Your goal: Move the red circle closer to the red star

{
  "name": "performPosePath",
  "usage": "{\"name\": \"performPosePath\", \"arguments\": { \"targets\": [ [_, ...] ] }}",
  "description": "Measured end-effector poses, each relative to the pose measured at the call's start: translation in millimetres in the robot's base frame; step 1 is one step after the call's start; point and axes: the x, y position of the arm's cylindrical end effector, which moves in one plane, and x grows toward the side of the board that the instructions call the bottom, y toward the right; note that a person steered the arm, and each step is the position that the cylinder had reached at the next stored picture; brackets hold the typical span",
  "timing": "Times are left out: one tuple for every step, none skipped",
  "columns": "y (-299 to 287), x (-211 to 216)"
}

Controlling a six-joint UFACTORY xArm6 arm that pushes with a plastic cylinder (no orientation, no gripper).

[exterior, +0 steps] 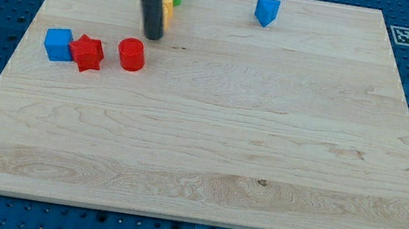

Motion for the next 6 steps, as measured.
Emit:
{"name": "performPosePath", "arguments": {
  "targets": [
    [26.9,20.5],
    [22.0,35.7],
    [3.7,35.7],
    [-8.2,40.7],
    [-15.2,44.4],
    [-31.2,44.7]
  ]
}}
